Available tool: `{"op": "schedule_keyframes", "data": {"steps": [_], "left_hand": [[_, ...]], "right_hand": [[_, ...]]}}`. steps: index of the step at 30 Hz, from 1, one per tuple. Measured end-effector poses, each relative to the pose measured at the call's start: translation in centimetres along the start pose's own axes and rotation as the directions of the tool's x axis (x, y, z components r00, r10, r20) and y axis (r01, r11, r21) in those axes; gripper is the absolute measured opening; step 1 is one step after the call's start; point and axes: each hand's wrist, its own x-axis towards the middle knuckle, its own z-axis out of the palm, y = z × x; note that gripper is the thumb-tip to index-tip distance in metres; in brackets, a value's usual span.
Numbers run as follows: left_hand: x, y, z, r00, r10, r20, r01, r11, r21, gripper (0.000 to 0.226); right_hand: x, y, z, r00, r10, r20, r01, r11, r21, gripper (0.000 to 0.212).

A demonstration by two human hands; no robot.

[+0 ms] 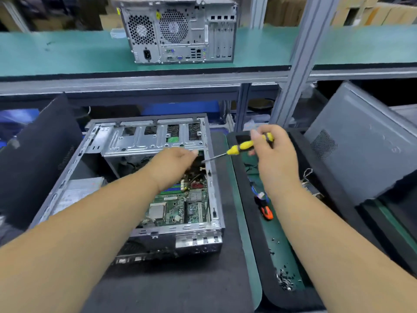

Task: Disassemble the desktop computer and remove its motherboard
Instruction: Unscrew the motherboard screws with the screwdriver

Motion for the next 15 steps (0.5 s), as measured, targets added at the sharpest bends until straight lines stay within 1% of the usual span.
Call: {"op": "schedule_keyframes", "data": {"steps": [1, 3, 5, 7, 9, 11, 13, 15], "left_hand": [[-0.5, 1.4, 0.9, 1.0, 0.03, -0.01, -0.03, 1.0, 0.001, 0.039], [-1.1, 4.0, 2.9, 0.988, 0.149, 0.04, -0.153, 0.982, 0.11, 0.036], [-1.5, 6.4, 5.0, 0.956, 0.269, 0.118, -0.291, 0.919, 0.265, 0.031], [-1.7, 8.4, 7.1, 0.926, 0.33, 0.182, -0.375, 0.857, 0.354, 0.025], [-1.9, 10.1, 9.4, 0.916, 0.321, 0.239, -0.394, 0.832, 0.391, 0.018], [-2.1, 11.2, 11.6, 0.911, 0.299, 0.283, -0.394, 0.836, 0.383, 0.014], [-1.9, 11.8, 13.3, 0.904, 0.309, 0.297, -0.405, 0.841, 0.359, 0.017], [-1.7, 12.3, 14.5, 0.904, 0.323, 0.281, -0.406, 0.854, 0.326, 0.02]], "right_hand": [[0.2, 0.2, -1.3, 0.996, 0.049, -0.068, -0.047, 0.998, 0.028, 0.009], [0.6, 0.5, -3.8, 0.983, 0.104, -0.153, -0.099, 0.994, 0.039, 0.011], [0.7, 0.6, -6.2, 0.974, 0.121, -0.194, -0.124, 0.992, -0.002, 0.013], [0.7, 0.7, -8.3, 0.966, 0.134, -0.22, -0.143, 0.989, -0.025, 0.013], [0.6, 0.7, -10.1, 0.959, 0.15, -0.238, -0.162, 0.986, -0.031, 0.013], [0.4, 0.7, -11.6, 0.954, 0.174, -0.243, -0.187, 0.982, -0.032, 0.011], [0.2, 0.8, -12.9, 0.953, 0.182, -0.243, -0.194, 0.981, -0.027, 0.01], [-0.1, 1.0, -13.7, 0.955, 0.185, -0.233, -0.198, 0.979, -0.037, 0.01]]}}
